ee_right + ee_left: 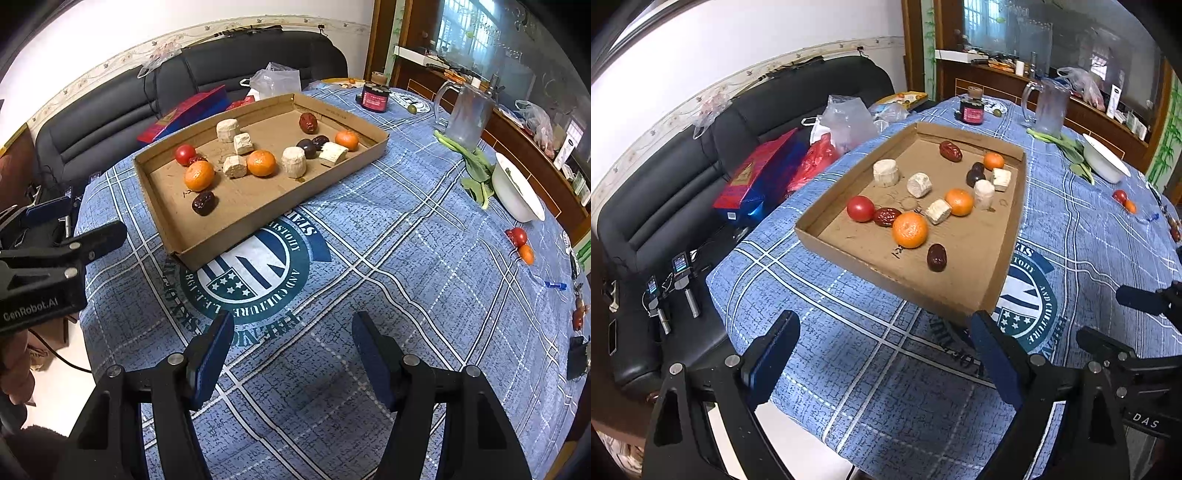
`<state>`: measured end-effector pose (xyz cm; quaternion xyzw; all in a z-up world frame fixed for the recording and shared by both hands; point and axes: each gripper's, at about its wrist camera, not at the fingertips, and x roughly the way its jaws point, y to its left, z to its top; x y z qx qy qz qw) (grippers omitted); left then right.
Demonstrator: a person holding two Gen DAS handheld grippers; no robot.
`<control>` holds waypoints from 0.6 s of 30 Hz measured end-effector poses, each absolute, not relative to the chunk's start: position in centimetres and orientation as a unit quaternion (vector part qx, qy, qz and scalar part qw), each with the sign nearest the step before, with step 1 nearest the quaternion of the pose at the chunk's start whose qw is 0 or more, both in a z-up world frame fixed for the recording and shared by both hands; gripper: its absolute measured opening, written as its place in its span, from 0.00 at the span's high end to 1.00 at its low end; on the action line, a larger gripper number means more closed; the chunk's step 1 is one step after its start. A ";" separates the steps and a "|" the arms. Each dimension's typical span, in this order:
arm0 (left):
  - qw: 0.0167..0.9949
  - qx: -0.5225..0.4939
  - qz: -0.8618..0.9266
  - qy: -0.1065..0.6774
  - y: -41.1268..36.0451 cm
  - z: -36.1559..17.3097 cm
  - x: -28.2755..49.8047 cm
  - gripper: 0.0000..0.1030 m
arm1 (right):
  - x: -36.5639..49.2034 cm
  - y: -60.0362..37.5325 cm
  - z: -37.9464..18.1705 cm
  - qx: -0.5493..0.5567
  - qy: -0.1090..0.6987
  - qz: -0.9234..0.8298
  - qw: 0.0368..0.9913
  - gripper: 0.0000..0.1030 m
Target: Organize fruits
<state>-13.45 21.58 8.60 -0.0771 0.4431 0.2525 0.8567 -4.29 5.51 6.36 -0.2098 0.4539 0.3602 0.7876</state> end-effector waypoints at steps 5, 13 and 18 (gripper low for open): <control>0.859 -0.093 0.244 0.441 21.9 8.3 -13.6 0.10 | -4.2 5.9 6.3 -0.213 0.455 0.358 0.787 0.31; 0.851 -0.112 0.232 0.458 22.6 7.4 -13.4 0.10 | -3.7 6.5 6.1 -0.215 0.459 0.348 0.788 0.31; 0.846 -0.119 0.236 0.463 23.2 7.0 -13.4 0.10 | -3.7 6.6 6.1 -0.215 0.460 0.347 0.788 0.31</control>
